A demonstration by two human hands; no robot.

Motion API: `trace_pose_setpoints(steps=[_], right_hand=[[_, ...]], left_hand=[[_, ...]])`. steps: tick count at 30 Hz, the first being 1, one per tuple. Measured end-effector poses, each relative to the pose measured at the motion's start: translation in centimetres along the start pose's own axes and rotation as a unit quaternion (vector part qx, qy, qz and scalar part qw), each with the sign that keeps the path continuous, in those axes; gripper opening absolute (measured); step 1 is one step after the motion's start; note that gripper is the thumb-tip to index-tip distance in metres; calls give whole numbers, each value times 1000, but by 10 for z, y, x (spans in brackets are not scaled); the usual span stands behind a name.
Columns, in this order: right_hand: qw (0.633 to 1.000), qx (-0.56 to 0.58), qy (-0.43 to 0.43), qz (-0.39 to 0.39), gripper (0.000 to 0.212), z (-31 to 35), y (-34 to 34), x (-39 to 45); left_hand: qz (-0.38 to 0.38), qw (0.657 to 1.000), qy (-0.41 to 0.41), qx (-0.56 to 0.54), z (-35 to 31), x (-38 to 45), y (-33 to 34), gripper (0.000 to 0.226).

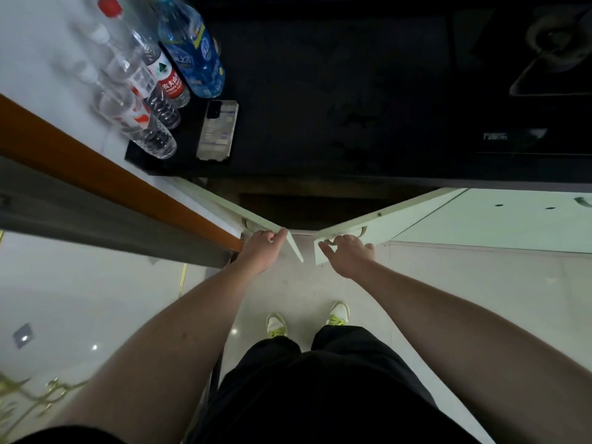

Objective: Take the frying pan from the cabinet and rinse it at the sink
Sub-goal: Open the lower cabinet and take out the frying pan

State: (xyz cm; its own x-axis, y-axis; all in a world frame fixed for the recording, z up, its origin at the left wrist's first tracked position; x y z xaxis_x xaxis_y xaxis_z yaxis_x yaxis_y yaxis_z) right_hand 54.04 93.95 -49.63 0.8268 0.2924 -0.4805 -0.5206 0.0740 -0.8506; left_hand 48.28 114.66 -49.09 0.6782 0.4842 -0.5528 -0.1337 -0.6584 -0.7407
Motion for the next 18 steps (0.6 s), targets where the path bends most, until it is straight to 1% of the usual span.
trace_pose_setpoints(steps=[2, 4, 6, 7, 8, 9, 10, 11, 12, 13, 14, 15, 16, 17, 18], right_hand=[[1000, 3, 21, -4, 72, -8, 7, -17], [997, 6, 66, -25, 83, -16, 13, -33], [993, 6, 115, -36, 92, -25, 20, -49], [990, 6, 132, -38, 91, -27, 23, -58], [989, 14, 144, -44, 89, -29, 29, -66], [986, 28, 152, -54, 86, -29, 32, -73], [984, 47, 163, -59, 83, -30, 36, -80], [981, 63, 174, -64, 81, -31, 38, -85], [978, 73, 184, -71, 80, -32, 40, -91], [974, 80, 194, -83, 78, -33, 40, -97], [970, 85, 208, -95, 77, -36, 40, -102], [965, 92, 223, -106, 76, -40, 38, -109], [959, 107, 236, -119, 76, -44, 38, -116], [952, 119, 243, -140, 75, -47, 37, -123], [948, 129, 237, -166, 74, -48, 34, -131]], left_hand=[[-2, 1000, 6, 25, 10, -9, -1, 71], [5, 996, 38, 79, 22, -16, -1, 76], [5, 990, 72, 121, 33, -21, -1, 67], [6, 989, 69, 127, 40, -24, -1, 65], [3, 992, 56, 111, 47, -28, -2, 72], [-1, 995, 34, 89, 56, -30, -4, 88], [-2, 997, 26, 72, 62, -33, -6, 106], [4, 997, 27, 66, 67, -35, -6, 119], [7, 998, 31, 61, 71, -35, -6, 124], [7, 998, 33, 58, 75, -34, -7, 122], [11, 997, 36, 63, 79, -35, -6, 115], [12, 995, 50, 91, 82, -37, -4, 100], [-4, 992, 63, 109, 85, -37, -6, 77], [-13, 995, 70, 75, 85, -34, -6, 55], [-9, 994, 90, 63, 85, -33, -4, 47]])
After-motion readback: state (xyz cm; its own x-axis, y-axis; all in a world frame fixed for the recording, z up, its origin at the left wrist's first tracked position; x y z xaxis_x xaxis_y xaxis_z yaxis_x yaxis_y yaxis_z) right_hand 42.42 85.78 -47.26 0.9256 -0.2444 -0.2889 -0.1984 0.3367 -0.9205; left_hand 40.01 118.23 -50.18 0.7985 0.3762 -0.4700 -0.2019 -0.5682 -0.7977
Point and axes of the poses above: each hand's wrist, its own x-axis towards the middle knuckle, its own y-axis out of the palm, z = x × y, the point moved 7 cm from there along x, towards the middle knuckle, and after that the axes turned 11 degrees about -z, right-handed, at the moved point
